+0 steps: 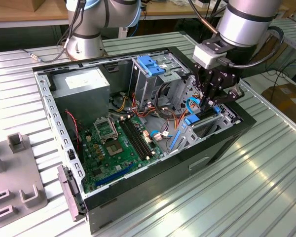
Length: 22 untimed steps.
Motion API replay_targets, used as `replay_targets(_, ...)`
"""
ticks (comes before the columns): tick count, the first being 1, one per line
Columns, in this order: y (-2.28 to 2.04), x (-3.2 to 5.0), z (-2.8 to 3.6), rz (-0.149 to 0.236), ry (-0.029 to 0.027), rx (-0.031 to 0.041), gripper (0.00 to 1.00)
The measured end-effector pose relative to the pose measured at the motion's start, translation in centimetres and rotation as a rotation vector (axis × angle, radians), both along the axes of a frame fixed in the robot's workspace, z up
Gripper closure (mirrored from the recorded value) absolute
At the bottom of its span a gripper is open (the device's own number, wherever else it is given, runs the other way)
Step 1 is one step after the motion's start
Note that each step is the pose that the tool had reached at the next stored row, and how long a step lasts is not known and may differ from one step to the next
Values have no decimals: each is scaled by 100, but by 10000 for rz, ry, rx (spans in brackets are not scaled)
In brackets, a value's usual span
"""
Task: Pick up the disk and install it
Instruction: 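Insert the second disk wire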
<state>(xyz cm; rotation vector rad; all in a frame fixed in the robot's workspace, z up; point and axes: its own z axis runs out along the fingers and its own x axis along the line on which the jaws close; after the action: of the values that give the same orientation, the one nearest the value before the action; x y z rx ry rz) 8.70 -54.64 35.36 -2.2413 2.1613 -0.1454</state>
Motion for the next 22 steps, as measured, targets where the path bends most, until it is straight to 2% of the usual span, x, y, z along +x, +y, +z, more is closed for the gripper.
replay_targets(2,-23,0,-6,-1,-6,24,84)
replay_targets(4,-64,0,-18,0,-8,64,84)
replay_targets(6,-77,0,-22,0,-9,114,84)
replay_targets(8,-97,0,-25,0,-21,215,84)
replay_targets(10,-117,0,-27,0,-54,373,84)
replay_targets(11,-128,0,-28,0,-75,484,84)
replay_targets(12,-131,0,-29,0,-81,513,84)
replay_targets(19,-135,0,-61,0,-83,564,84)
replay_targets(22,-140,0,-71,0,-83,623,84)
